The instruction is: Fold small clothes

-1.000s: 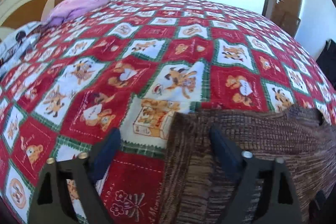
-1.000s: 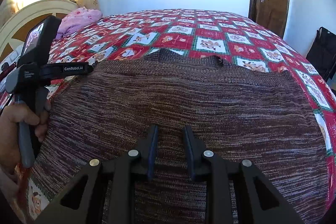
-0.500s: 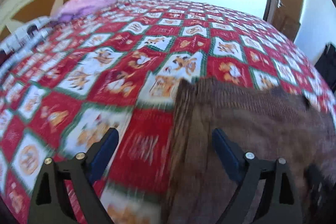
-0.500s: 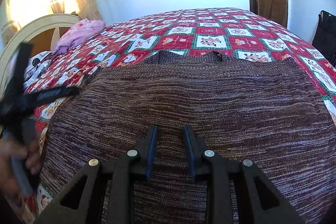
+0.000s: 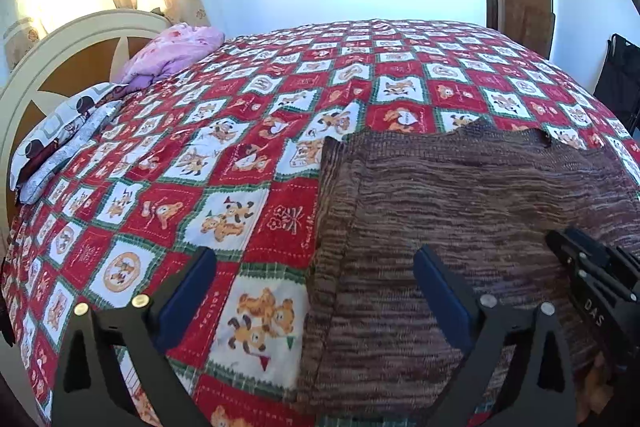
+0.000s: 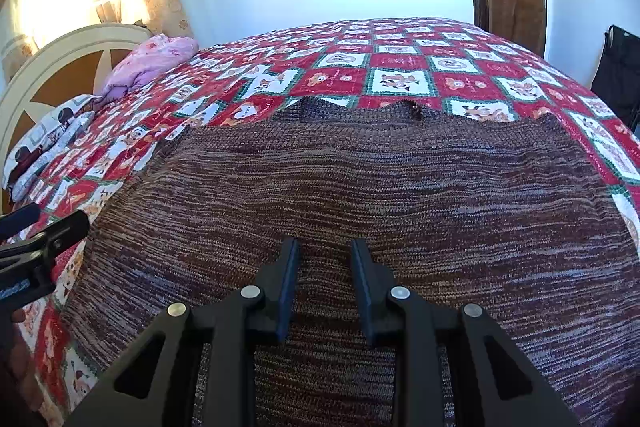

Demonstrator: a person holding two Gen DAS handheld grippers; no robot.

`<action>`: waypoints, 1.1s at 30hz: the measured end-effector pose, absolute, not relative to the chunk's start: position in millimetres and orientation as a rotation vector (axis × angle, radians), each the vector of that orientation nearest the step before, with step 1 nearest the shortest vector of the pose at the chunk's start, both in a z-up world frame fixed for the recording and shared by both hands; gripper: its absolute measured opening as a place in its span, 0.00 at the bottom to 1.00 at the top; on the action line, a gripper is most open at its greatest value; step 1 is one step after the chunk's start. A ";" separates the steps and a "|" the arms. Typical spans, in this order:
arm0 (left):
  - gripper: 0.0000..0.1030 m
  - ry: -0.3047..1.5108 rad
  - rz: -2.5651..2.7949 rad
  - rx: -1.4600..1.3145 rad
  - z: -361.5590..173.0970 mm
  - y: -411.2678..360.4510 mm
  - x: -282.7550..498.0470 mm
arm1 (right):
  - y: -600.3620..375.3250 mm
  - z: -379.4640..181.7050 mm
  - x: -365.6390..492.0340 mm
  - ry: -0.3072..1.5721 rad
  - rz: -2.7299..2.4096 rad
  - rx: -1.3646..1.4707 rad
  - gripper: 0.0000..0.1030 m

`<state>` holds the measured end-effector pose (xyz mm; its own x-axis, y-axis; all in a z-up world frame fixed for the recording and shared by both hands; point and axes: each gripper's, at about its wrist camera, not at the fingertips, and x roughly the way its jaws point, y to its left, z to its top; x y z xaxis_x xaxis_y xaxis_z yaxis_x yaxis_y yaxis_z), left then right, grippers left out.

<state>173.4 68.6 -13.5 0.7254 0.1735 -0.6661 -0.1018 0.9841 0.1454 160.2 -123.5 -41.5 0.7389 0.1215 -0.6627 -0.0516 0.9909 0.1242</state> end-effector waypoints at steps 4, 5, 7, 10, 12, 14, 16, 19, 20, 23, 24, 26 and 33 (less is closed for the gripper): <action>0.98 0.750 0.162 0.092 -15.8 67.7 161.1 | -120.3 -40.5 160.5 0.737 0.075 0.074 0.30; 0.98 0.750 0.165 0.088 -16.0 68.1 159.3 | -119.9 -40.1 160.9 0.740 0.069 0.070 0.32; 0.98 0.760 0.151 0.073 -16.9 68.5 155.4 | -119.7 -38.1 161.3 0.756 0.049 0.062 0.33; 0.98 0.759 0.157 0.085 -18.6 68.2 149.6 | -122.4 -23.9 144.6 0.752 0.014 0.124 0.34; 0.98 0.759 0.171 0.090 -20.8 68.9 147.6 | -118.3 -16.7 126.9 0.716 0.052 0.150 0.34; 0.98 0.771 0.162 0.076 -24.7 70.4 148.0 | -106.8 -14.6 109.9 0.695 0.080 0.116 0.34; 0.98 0.792 0.158 0.054 -29.5 72.0 149.6 | -95.3 -25.6 104.6 0.735 0.119 0.092 0.34; 0.98 0.811 0.151 0.043 -33.6 72.4 146.9 | -83.4 -47.5 98.2 0.725 0.117 0.041 0.35; 0.98 0.810 0.148 0.039 -33.7 73.1 144.1 | -80.3 -48.7 96.8 0.714 0.109 0.021 0.35; 0.98 0.797 0.117 -0.022 -33.1 81.1 131.0 | -80.3 -49.2 98.8 0.716 0.109 0.020 0.37; 0.98 0.790 0.091 -0.077 -32.8 88.3 123.7 | -82.3 -49.6 98.1 0.712 0.115 0.033 0.37; 0.98 0.778 0.047 -0.203 -33.9 102.7 111.4 | -87.1 -50.0 98.5 0.710 0.132 0.061 0.38; 0.97 0.813 -0.061 -0.545 -55.0 123.1 87.2 | -85.7 -49.9 94.9 0.704 0.140 0.059 0.41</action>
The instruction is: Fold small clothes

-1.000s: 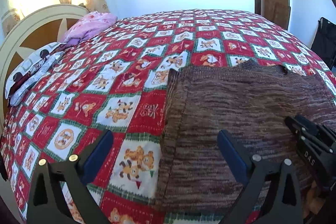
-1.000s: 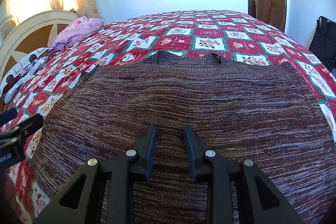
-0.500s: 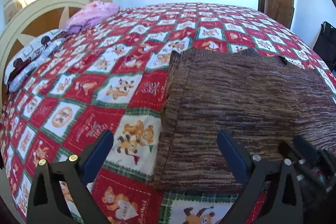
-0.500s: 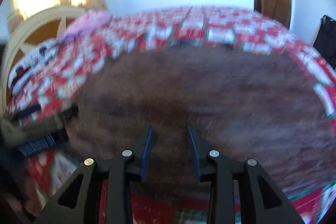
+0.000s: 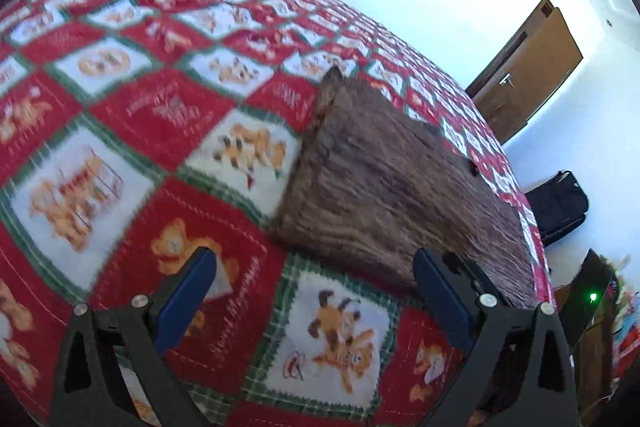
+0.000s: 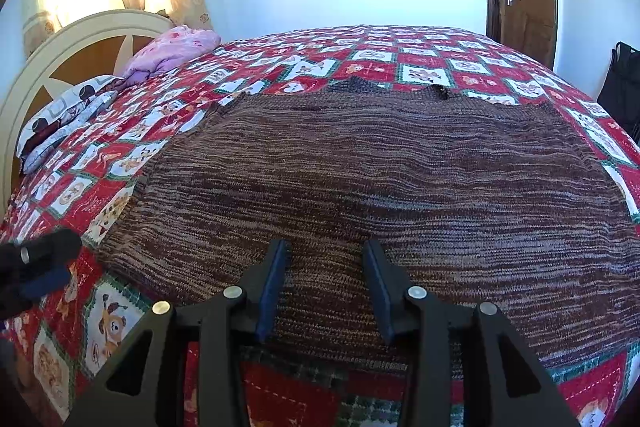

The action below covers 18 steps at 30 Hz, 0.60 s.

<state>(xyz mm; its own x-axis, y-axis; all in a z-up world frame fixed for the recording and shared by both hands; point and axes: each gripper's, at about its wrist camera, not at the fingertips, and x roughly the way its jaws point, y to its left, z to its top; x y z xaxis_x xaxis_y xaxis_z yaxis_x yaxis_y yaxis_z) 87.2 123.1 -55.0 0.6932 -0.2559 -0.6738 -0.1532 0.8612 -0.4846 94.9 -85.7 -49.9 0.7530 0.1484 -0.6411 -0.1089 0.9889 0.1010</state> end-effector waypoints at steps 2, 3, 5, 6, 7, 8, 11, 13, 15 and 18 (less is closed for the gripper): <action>0.97 0.806 -0.085 -0.579 -57.4 121.9 92.3 | -87.0 -49.9 94.4 0.703 0.147 0.067 0.42; 0.97 0.801 -0.096 -0.607 -57.7 123.5 94.2 | -87.9 -50.0 94.2 0.703 0.151 0.073 0.42; 0.96 0.773 -0.124 -0.700 -58.6 129.0 97.8 | -89.7 -50.3 94.1 0.703 0.160 0.084 0.43; 0.93 0.760 -0.145 -0.739 -58.8 130.9 98.4 | -89.8 -50.3 94.2 0.703 0.163 0.087 0.43; 0.84 0.749 -0.184 -0.786 -58.9 131.7 98.4 | -89.4 -50.2 94.2 0.702 0.163 0.086 0.43; 0.82 0.752 -0.208 -0.805 -58.4 130.3 98.2 | -89.0 -50.4 94.2 0.702 0.164 0.085 0.44; 0.82 0.774 -0.206 -0.779 -54.8 115.4 90.7 | -88.9 -50.5 93.8 0.702 0.166 0.086 0.44; 0.82 0.791 -0.219 -0.796 -57.2 108.3 84.4 | -89.5 -50.6 93.7 0.702 0.169 0.091 0.45; 0.83 0.818 -0.226 -0.817 -62.9 103.7 87.3 | -89.7 -50.6 93.8 0.702 0.172 0.094 0.45; 0.86 0.800 -0.217 -0.851 -67.5 106.9 98.8 | -89.6 -50.6 93.8 0.702 0.171 0.091 0.45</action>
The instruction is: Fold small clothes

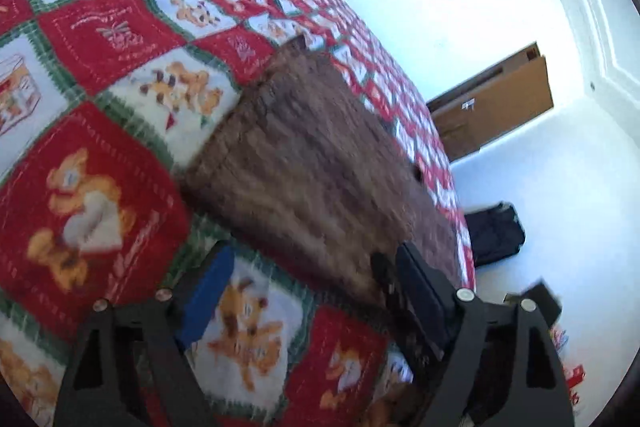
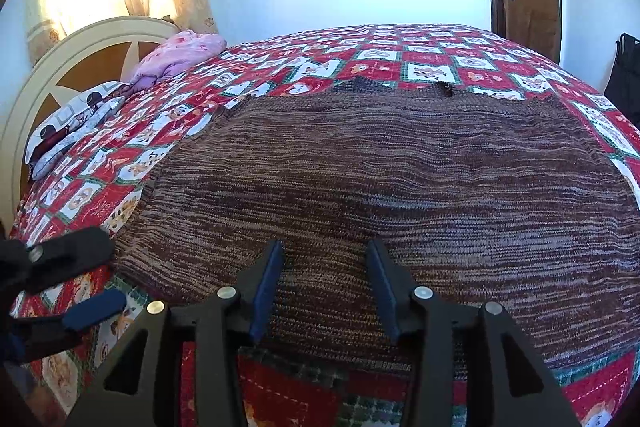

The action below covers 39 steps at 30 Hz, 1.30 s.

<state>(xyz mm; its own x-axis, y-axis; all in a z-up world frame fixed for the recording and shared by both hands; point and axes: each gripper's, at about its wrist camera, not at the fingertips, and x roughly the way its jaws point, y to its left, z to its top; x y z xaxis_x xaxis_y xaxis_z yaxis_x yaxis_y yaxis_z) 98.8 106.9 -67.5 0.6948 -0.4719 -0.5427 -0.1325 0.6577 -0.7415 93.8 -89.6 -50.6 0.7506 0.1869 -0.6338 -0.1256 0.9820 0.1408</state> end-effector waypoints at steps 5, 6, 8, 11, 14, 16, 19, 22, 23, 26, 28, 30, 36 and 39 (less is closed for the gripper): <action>0.89 0.739 -0.147 -0.931 -62.5 119.3 123.2 | -89.6 -50.8 93.7 0.701 0.171 0.091 0.45; 0.89 0.728 -0.131 -0.935 -63.0 121.8 126.1 | -89.8 -50.8 93.8 0.701 0.171 0.092 0.45; 0.88 0.721 -0.119 -0.945 -66.6 124.8 128.9 | -90.0 -50.8 94.0 0.701 0.173 0.096 0.45; 0.85 0.706 -0.126 -0.857 -65.5 115.9 124.3 | -90.0 -50.6 94.3 0.701 0.175 0.097 0.45; 0.71 0.694 -0.105 -0.785 -66.9 111.1 121.1 | -89.4 -50.3 94.8 0.704 0.171 0.088 0.45; 0.56 0.686 -0.105 -0.805 -69.2 116.8 122.7 | -90.2 -49.9 95.7 0.710 0.174 0.088 0.48; 0.14 0.706 -0.154 -0.837 -76.0 125.3 132.6 | -95.5 -40.4 105.0 0.761 0.220 0.118 0.51; 0.08 0.676 -0.196 -0.815 -77.4 127.2 131.5 | -106.5 -10.9 124.1 0.744 0.251 0.203 0.51; 0.08 0.659 -0.204 -0.787 -74.9 124.8 128.8 | -107.2 -1.4 132.1 0.734 0.256 0.208 0.53; 0.08 0.640 -0.177 -0.679 -70.1 114.0 123.8 | -95.5 25.5 170.5 0.768 0.350 0.222 0.67; 0.12 0.659 -0.158 -0.691 -76.8 115.6 126.0 | -77.7 29.2 198.8 0.827 0.375 0.218 0.67; 0.13 0.659 -0.171 -0.756 -85.0 123.9 125.4 | -53.2 26.4 223.0 0.872 0.383 0.175 0.67; 0.17 0.669 -0.222 -0.775 -86.1 129.0 126.4 | 32.4 -7.7 279.0 1.050 0.390 0.035 0.67; 0.17 0.662 -0.219 -0.755 -85.6 123.7 127.1 | 57.6 -25.8 292.0 1.098 0.389 -0.010 0.69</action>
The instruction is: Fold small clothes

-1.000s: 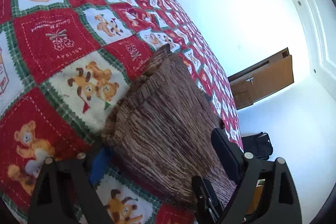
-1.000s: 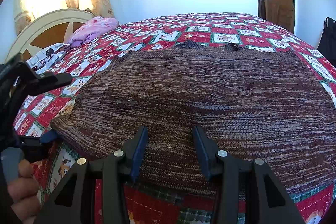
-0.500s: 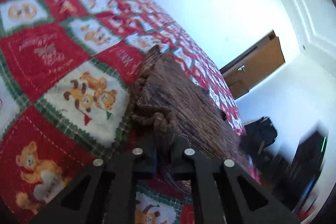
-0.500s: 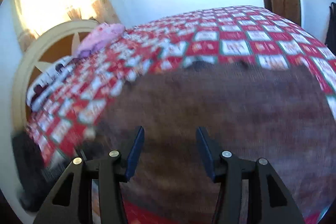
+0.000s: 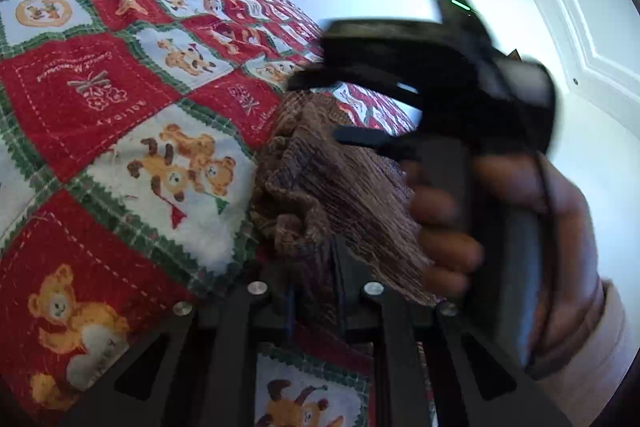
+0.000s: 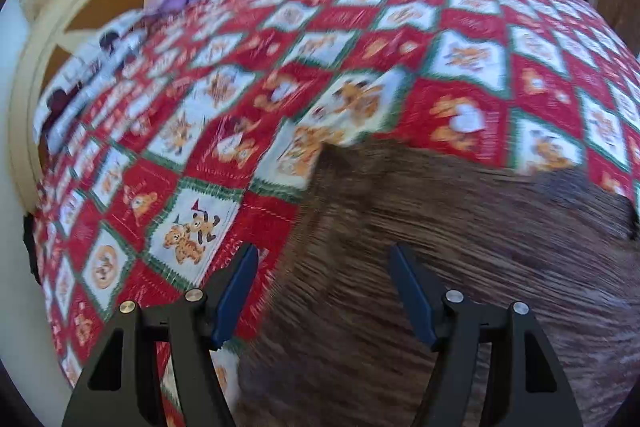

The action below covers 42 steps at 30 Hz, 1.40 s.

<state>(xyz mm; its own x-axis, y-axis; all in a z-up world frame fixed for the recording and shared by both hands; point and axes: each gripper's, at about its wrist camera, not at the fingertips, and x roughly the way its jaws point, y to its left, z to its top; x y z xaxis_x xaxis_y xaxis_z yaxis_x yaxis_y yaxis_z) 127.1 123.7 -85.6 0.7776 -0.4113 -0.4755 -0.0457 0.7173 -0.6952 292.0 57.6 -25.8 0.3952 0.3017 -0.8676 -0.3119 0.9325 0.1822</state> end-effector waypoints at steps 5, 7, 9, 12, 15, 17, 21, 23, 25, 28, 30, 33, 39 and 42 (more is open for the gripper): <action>0.17 0.629 -0.194 -0.692 -83.7 113.7 124.5 | 90.9 -40.2 287.4 1.051 0.377 -0.215 0.73; 0.17 0.625 -0.199 -0.692 -83.2 113.0 124.1 | 84.7 -40.6 287.1 1.024 0.345 -0.245 0.49; 0.16 0.620 -0.208 -0.709 -84.2 114.5 124.8 | 71.4 -36.9 289.3 1.017 0.339 -0.215 0.30; 0.13 0.627 -0.218 -0.694 -83.1 113.2 126.5 | 39.6 -33.1 295.8 1.051 0.399 -0.035 0.14; 0.10 0.632 -0.234 -0.683 -80.5 113.3 129.8 | 16.4 -30.3 293.4 1.052 0.431 0.126 0.11; 0.10 0.625 -0.215 -0.617 -68.6 109.9 125.2 | 5.6 -22.5 286.5 1.029 0.442 0.193 0.11; 0.09 0.535 -0.241 -0.462 -36.8 93.6 111.1 | -24.9 4.2 268.1 0.952 0.475 0.274 0.11; 0.09 0.494 -0.285 -0.368 -17.7 73.0 106.0 | -48.0 19.6 261.1 0.917 0.481 0.313 0.11; 0.09 0.462 -0.323 -0.300 -5.4 54.8 106.1 | -73.0 34.6 257.5 0.886 0.469 0.330 0.11; 0.09 0.443 -0.411 -0.257 6.3 26.8 105.6 | -114.5 50.7 254.5 0.862 0.429 0.329 0.11; 0.09 0.437 -0.457 -0.229 12.2 5.7 107.3 | -142.1 56.8 250.7 0.857 0.396 0.314 0.10; 0.09 0.445 -0.526 -0.200 18.0 -25.2 111.3 | -179.2 59.3 244.2 0.858 0.351 0.276 0.07; 0.09 0.449 -0.671 -0.105 24.4 -95.3 105.3 | -248.7 61.5 227.9 0.829 0.286 0.247 0.06; 0.09 0.470 -0.724 -0.065 18.8 -127.8 102.8 | -281.4 58.4 221.2 0.821 0.261 0.261 0.06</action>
<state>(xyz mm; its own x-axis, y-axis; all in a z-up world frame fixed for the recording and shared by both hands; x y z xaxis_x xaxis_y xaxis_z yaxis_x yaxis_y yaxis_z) 102.8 -127.8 18.8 0.6500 -0.6512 -0.3916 0.6224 0.7519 -0.2172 221.2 -281.4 58.4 0.6530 0.3271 -0.6831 -0.1270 0.9365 0.3270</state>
